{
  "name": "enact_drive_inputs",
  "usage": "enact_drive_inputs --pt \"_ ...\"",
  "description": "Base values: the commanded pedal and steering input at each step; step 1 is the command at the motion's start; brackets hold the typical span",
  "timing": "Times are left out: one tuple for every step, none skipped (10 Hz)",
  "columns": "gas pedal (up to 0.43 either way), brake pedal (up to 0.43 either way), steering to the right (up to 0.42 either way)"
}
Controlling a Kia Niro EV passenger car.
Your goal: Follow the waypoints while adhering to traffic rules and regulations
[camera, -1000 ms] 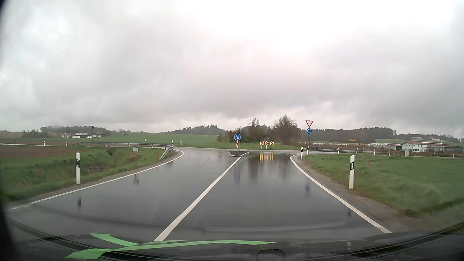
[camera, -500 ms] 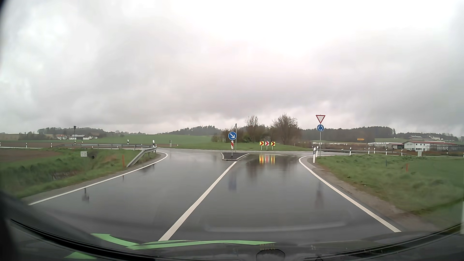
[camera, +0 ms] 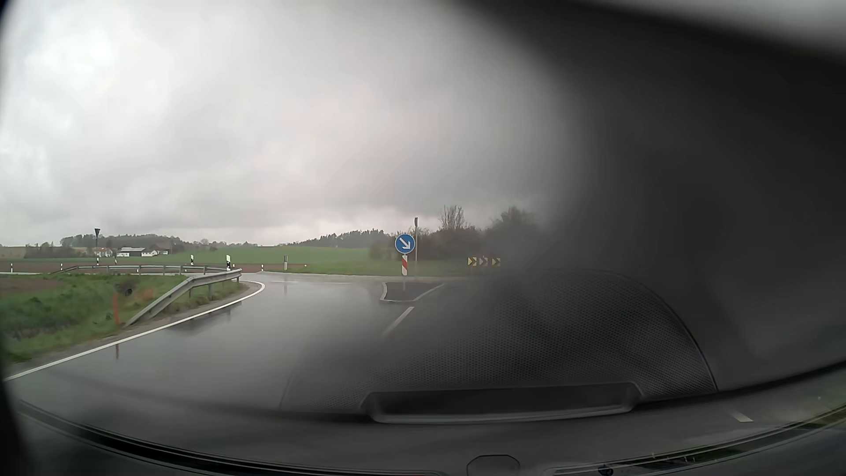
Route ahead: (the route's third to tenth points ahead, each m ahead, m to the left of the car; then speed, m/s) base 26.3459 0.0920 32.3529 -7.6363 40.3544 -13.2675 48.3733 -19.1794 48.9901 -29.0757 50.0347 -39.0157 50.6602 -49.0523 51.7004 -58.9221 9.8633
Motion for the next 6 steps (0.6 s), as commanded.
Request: enact_drive_inputs --pt "0.0 0.195 0.021" --pt "0.0 0.201 0.027" --pt "0.0 0.189 0.031" --pt "0.0 0.183 0.032" --pt "0.0 0.183 0.034" --pt "0.0 0.183 0.038"
